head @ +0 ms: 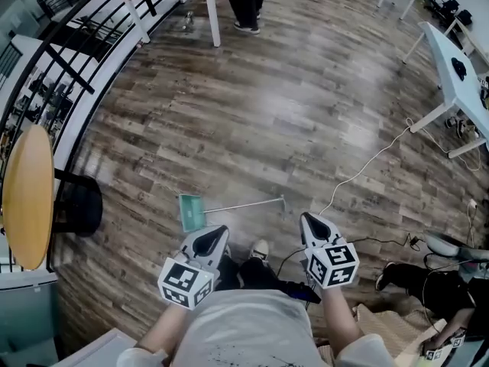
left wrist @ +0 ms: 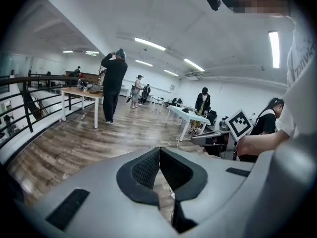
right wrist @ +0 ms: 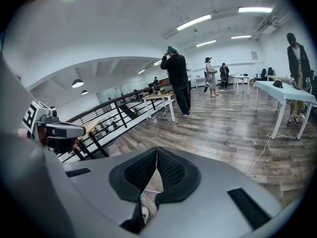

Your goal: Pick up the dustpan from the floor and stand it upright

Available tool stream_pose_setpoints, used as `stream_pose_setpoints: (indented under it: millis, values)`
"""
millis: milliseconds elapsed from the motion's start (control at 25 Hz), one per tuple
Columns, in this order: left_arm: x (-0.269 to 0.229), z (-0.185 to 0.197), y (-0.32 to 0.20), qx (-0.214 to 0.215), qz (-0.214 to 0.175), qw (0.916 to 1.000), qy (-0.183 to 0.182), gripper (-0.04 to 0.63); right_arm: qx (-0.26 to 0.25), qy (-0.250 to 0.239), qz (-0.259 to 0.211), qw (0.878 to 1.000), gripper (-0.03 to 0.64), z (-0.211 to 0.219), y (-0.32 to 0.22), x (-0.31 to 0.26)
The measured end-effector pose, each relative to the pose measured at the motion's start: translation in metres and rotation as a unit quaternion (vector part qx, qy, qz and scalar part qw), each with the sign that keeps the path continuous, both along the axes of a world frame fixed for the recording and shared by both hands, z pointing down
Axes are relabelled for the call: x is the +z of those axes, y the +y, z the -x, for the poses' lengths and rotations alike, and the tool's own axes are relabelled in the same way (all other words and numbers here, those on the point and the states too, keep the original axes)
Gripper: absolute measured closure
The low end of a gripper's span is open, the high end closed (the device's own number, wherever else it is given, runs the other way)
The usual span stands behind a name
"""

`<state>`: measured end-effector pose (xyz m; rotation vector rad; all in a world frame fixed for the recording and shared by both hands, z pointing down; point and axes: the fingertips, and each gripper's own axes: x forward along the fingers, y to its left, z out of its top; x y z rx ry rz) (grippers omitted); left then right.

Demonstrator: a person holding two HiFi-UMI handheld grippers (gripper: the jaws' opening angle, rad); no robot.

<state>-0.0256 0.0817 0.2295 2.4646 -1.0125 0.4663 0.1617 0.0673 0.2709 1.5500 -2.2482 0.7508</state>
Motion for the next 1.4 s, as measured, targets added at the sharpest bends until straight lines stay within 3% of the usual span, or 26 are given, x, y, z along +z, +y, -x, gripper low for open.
stream_pose_setpoints:
  millis: [360,640,920,1400]
  values:
    - [0.018,0.009,-0.05,0.019,0.012,0.9997,0.001,0.571,0.022,0.016,0.024,0.999,0.59,-0.002,-0.022,0.025]
    - [0.052,0.004,-0.07,0.038,0.03,0.9988,0.009,0.571,0.026,0.029,0.056,0.998,0.59,-0.004,-0.032,0.075]
    - [0.121,-0.008,-0.097,0.039,0.057,0.9976,0.008,0.572,0.028,0.03,0.082,0.996,0.591,-0.013,-0.057,0.152]
    - [0.273,-0.022,-0.128,0.049,0.084,0.9952,0.0,0.571,0.054,0.029,0.131,0.989,0.59,-0.043,-0.082,0.331]
